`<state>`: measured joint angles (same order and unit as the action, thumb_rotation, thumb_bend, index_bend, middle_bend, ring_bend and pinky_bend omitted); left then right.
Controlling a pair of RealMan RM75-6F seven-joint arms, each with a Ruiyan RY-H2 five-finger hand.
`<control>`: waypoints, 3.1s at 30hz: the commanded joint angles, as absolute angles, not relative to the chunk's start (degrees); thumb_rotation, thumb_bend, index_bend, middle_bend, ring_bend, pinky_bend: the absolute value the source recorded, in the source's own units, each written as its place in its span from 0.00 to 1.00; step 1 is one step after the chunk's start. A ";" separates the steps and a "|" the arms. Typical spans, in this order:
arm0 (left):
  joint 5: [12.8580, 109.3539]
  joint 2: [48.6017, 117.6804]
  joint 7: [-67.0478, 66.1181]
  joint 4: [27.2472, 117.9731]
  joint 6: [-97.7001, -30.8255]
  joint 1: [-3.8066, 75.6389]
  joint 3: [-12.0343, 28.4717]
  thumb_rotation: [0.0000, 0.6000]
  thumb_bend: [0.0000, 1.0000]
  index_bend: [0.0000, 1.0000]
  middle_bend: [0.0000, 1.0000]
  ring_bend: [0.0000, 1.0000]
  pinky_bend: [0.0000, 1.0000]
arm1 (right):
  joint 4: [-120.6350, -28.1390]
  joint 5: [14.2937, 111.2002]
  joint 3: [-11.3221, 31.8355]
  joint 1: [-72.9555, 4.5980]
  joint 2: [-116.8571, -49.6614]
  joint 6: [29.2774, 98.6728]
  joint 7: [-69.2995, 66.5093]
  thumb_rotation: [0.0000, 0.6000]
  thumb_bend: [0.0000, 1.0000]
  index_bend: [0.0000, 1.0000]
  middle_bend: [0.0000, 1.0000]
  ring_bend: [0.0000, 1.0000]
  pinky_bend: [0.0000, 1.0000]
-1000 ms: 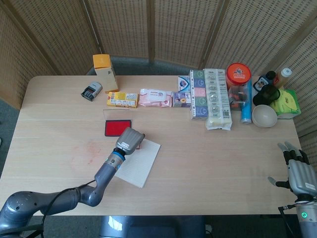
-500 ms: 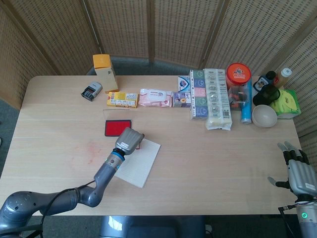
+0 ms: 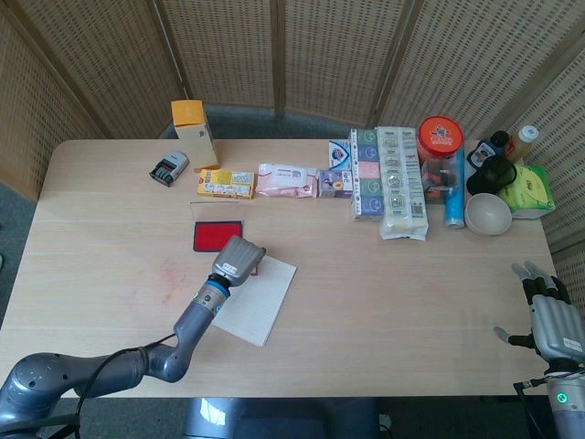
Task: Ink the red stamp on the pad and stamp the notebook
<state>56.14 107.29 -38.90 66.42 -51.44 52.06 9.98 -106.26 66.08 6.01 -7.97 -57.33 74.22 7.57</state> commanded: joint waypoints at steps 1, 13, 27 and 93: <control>55.82 107.34 -39.00 66.32 -51.34 52.04 9.98 1.00 0.41 0.64 1.00 1.00 1.00 | -106.27 66.08 6.00 -7.97 -57.30 74.17 7.45 1.00 0.07 0.00 0.00 0.00 0.00; 54.79 106.42 -39.95 67.54 -51.66 52.10 10.24 1.00 0.41 0.64 1.00 1.00 1.00 | -106.43 66.34 5.91 -7.92 -57.25 74.31 7.47 1.00 0.07 0.00 0.00 0.00 0.00; 53.94 106.72 -40.54 67.26 -51.67 52.35 9.98 1.00 0.41 0.64 1.00 1.00 1.00 | -106.61 66.69 5.81 -7.83 -57.08 74.43 7.25 1.00 0.07 0.00 0.00 0.00 0.00; 61.24 90.28 -30.61 75.76 -56.84 40.64 3.19 1.00 0.40 0.64 1.00 1.00 1.00 | -107.71 68.41 5.02 -7.60 -57.35 75.10 8.41 1.00 0.07 0.00 0.00 0.00 0.00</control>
